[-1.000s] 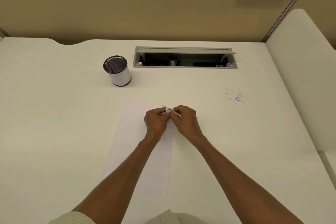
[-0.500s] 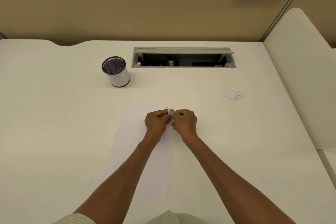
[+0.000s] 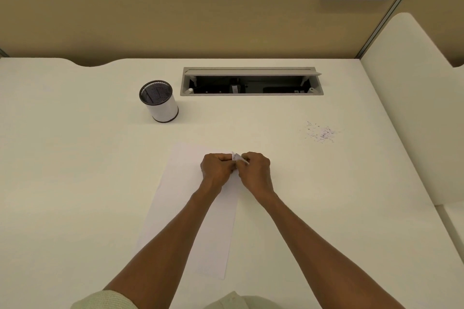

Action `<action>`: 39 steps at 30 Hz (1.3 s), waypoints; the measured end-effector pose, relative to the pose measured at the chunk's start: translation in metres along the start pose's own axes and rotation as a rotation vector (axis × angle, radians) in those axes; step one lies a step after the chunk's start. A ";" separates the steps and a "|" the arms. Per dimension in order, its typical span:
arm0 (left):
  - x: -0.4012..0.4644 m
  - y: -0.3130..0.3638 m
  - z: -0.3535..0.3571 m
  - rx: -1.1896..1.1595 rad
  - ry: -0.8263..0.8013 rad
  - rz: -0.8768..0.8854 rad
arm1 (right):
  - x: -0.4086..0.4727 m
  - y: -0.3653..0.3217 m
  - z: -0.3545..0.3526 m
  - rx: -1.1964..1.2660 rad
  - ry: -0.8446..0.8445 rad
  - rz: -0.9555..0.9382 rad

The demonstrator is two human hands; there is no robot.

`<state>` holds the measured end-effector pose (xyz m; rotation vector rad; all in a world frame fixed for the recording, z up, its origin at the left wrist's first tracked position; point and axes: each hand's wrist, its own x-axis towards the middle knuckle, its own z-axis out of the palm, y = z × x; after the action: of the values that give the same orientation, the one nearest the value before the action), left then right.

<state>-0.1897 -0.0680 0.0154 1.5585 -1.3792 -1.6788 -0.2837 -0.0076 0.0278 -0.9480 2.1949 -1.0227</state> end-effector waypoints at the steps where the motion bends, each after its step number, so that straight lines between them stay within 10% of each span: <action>1: 0.002 0.000 0.000 0.011 0.006 -0.014 | 0.001 -0.003 -0.003 0.101 -0.005 0.098; 16: 0.008 0.004 -0.001 0.034 0.006 -0.115 | 0.014 -0.010 -0.010 0.818 -0.020 0.787; 39: 0.008 0.004 -0.009 -0.141 -0.043 -0.221 | 0.003 0.000 -0.022 1.048 -0.128 0.706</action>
<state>-0.1843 -0.0793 0.0169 1.6514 -1.1146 -1.9044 -0.3012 -0.0008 0.0394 0.2204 1.3413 -1.3994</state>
